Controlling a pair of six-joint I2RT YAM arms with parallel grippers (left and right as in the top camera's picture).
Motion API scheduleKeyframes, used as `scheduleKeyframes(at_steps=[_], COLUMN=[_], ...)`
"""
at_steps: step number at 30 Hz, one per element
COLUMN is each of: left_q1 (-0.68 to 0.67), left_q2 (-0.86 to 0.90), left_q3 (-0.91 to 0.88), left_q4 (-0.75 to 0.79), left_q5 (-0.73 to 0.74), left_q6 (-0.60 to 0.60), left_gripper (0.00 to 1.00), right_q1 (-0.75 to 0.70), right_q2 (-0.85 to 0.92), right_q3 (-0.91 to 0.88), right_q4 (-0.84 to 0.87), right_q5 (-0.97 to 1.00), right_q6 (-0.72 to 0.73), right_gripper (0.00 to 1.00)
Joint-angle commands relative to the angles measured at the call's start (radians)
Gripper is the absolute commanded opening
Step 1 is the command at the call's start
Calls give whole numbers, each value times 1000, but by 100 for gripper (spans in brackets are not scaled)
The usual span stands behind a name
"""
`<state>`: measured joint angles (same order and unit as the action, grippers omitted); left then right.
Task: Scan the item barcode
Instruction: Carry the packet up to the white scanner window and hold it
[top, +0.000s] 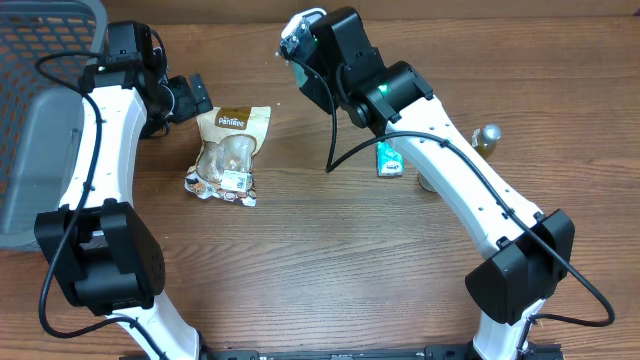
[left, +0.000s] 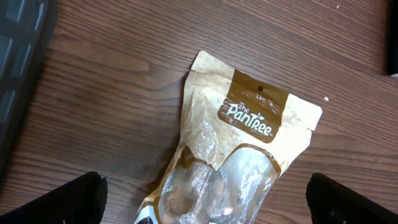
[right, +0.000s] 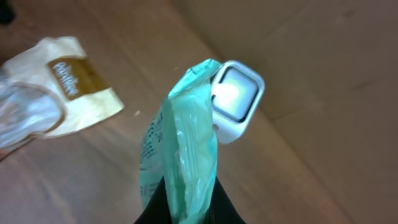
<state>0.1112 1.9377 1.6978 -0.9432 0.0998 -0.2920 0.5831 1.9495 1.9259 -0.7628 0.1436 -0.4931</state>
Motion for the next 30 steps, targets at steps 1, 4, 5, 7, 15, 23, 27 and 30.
scheduleKeyframes(at_steps=[1, 4, 5, 7, 15, 23, 27, 30], left_q1=[-7, -7, -7, -7, -7, -7, -7, -7], left_q2=[-12, -12, -12, -12, -12, -12, -12, -12], left_q3=[16, 16, 16, 16, 16, 16, 16, 16], left_q4=[2, 2, 2, 2, 2, 2, 2, 2], left_q5=[-6, -6, -6, -6, -6, -6, -6, -6], left_q6=[8, 8, 8, 8, 8, 8, 8, 8], left_gripper=[100, 100, 100, 100, 100, 100, 100, 99], right_q1=[0, 0, 0, 0, -1, -2, -8, -18], right_q2=[6, 26, 33, 50, 160, 252, 303, 338], right_q3=[23, 23, 23, 23, 23, 23, 23, 23], right_q4=[87, 158, 175, 211, 422, 597, 691, 741], right_q5=[90, 135, 140, 145, 268, 316, 351, 353], right_q6=[-62, -68, -85, -127, -182, -254, -309, -324], right_gripper=[4, 4, 4, 4, 3, 4, 4, 4])
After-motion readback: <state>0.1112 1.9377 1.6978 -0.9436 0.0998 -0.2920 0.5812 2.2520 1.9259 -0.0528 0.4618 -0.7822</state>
